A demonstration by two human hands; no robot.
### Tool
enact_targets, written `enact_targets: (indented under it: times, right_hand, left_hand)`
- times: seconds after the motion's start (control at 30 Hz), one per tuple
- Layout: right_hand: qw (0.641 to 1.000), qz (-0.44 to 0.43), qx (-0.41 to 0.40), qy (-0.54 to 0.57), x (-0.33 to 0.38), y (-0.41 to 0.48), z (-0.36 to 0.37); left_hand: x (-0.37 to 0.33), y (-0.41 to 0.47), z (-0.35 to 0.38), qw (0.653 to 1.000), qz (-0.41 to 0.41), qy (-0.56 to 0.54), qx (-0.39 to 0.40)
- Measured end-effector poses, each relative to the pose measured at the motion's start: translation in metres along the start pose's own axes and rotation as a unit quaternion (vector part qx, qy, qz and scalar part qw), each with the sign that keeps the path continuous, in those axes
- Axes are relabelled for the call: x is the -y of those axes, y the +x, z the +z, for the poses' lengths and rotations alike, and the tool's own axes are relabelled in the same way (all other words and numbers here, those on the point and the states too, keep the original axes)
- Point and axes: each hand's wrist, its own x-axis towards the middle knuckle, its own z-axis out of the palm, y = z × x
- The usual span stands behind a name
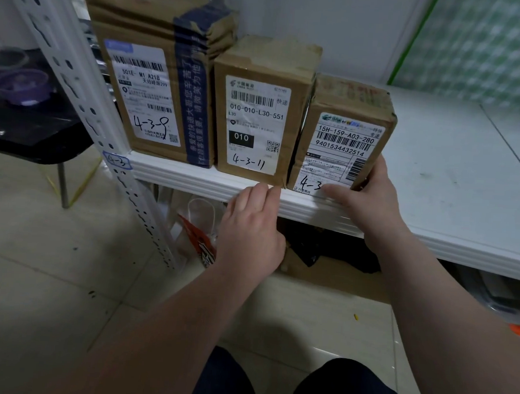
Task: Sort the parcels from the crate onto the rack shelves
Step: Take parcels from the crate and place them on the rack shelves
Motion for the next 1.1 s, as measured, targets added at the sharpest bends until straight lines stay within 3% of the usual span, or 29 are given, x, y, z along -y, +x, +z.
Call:
enact_targets:
  times: [0.37,0.53,0.63,0.8,0.93,1.1]
  right_hand:
    - [0.998,-0.011,0.004,-0.062,0.000,-0.002,0.004]
    - [0.996,0.040,0.008,-0.077,0.000,-0.001,0.002]
    - [0.988,0.123,0.017,-0.094,0.016,-0.006,-0.006]
    - [0.959,0.256,0.017,-0.119,0.064,-0.040,-0.027]
    - [0.946,0.280,0.079,-0.146,0.109,-0.090,-0.032]
    - [0.934,0.242,0.154,-0.215,0.173,-0.169,-0.031]
  left_hand:
    - [-0.002,0.000,0.006,1.000,-0.010,0.010,0.001]
    - [-0.008,0.001,-0.007,0.991,-0.043,0.019,0.123]
    - [-0.015,0.004,-0.036,0.965,-0.065,0.026,0.253]
    - [-0.027,0.015,-0.100,0.911,-0.163,0.006,0.380]
    - [-0.023,-0.009,-0.168,0.878,-0.252,-0.072,0.401]
    - [-0.014,-0.070,-0.273,0.835,-0.362,-0.105,0.400]
